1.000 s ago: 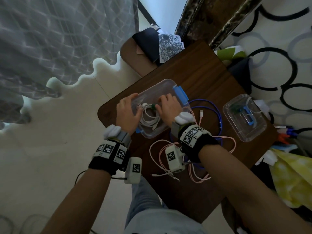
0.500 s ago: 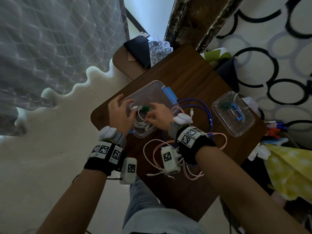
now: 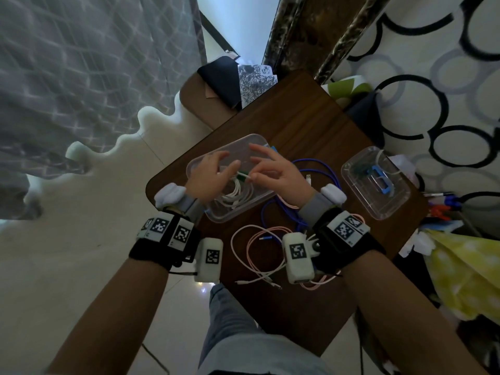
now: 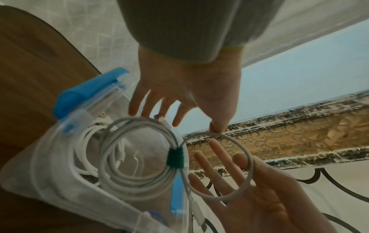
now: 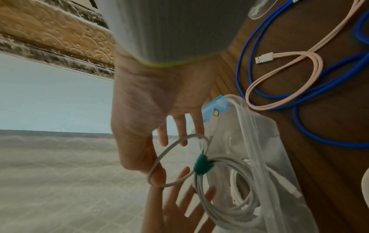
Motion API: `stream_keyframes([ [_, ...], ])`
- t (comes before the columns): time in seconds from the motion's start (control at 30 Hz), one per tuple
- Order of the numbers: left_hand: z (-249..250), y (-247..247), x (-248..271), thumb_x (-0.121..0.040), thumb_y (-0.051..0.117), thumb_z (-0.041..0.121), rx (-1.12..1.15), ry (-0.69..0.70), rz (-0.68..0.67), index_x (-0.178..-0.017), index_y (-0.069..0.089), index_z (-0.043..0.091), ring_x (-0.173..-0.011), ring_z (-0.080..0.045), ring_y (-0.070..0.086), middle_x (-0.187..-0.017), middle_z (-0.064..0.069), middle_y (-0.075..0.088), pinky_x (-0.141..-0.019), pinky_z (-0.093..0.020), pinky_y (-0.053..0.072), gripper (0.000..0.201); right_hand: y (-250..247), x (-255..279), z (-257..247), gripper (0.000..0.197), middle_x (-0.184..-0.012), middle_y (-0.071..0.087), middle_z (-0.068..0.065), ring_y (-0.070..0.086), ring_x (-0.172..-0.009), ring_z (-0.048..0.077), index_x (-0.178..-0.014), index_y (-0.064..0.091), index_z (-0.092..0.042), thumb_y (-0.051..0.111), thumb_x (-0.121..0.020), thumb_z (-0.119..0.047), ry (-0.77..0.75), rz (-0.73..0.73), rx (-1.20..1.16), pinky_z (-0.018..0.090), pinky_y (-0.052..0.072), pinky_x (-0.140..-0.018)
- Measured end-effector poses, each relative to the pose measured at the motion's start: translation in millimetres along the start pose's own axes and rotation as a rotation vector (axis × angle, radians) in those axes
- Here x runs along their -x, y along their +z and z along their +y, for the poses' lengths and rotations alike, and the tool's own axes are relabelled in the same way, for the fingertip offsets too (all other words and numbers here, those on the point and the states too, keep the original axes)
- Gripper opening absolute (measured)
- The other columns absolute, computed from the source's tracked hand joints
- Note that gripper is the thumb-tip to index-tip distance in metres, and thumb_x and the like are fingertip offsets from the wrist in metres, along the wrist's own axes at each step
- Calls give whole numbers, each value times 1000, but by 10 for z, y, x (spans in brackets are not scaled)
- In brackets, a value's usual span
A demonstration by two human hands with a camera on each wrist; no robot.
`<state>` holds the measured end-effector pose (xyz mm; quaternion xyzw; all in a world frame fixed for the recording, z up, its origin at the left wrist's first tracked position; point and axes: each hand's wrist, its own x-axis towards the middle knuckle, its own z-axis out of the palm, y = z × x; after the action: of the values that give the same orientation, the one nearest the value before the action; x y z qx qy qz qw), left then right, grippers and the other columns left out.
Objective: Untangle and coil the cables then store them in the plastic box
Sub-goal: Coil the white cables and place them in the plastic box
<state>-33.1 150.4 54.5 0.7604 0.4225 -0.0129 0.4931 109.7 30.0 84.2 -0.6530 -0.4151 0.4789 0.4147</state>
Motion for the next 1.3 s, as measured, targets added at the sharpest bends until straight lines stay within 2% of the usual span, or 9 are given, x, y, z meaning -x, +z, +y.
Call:
stream_keyframes([
  [0.17,251,145,41,-90,49,44,99,-150,-197,-133,44,14,-108,-16,54,-128,-7,54,-94,-31,43,53,-112,230,72,6,-144,36,8,36,-130,18,-88,69,-10,64,-85,-10,-20,9,173,25,31,-103],
  [0.3,382,402,239,-89,57,17,263,-5,-209,-129,48,13,-99,-20,61,-119,-11,60,-93,-39,50,41,-145,561,296,25,-139,40,12,33,-134,20,-96,56,-6,71,-77,-6,-22,74,429,24,31,-104],
  [0.43,542,799,521,-93,46,9,212,161,-242,-129,42,16,-95,-12,58,-112,-3,55,-84,-28,52,36,-298,887,489,42,-132,47,14,46,-124,19,-121,41,-6,63,-85,-11,60,182,204,31,42,-102],
  [0.53,553,1053,698,-92,46,4,265,247,-170,-126,41,17,-98,-8,55,-107,2,53,-84,-20,50,36,-498,1085,549,34,-121,57,19,55,-112,24,-126,48,-4,52,-92,-9,155,32,52,38,45,-99],
  [0.67,544,1254,820,-88,52,2,247,272,-84,-117,46,19,-101,-5,55,-106,7,54,-89,-23,48,34,-710,1250,568,34,-107,64,13,60,-96,15,-119,57,-1,60,-86,-1,85,-14,14,23,47,-90],
  [0.77,552,1486,879,-82,62,4,16,249,148,-119,51,20,-108,-6,48,-122,0,52,-95,-24,41,42,-716,1368,741,36,-106,68,1,58,-96,6,-115,65,-14,70,-79,-10,-38,88,412,15,42,-83],
  [1.0,464,1536,1093,-75,55,0,-218,201,570,-110,61,13,-113,-27,47,-121,-9,55,-90,-16,25,38,-263,1306,885,26,-108,67,12,58,-104,32,-108,63,-9,62,-83,-17,-89,24,1005,38,38,-89],
  [1.17,381,1526,1081,-81,59,8,-175,111,467,-128,50,14,-125,-29,39,-134,-13,45,-103,-27,25,48,-345,1222,753,39,-112,63,7,60,-102,27,-113,53,-14,66,-83,-34,237,-123,844,33,43,-80],
  [1.3,430,1443,1058,-80,57,5,-143,157,464,-129,49,14,-125,-29,40,-134,-13,47,-106,-32,28,50,-433,1224,624,31,-116,62,9,56,-107,23,-114,63,-10,57,-91,-29,190,-245,731,24,37,-80],
])
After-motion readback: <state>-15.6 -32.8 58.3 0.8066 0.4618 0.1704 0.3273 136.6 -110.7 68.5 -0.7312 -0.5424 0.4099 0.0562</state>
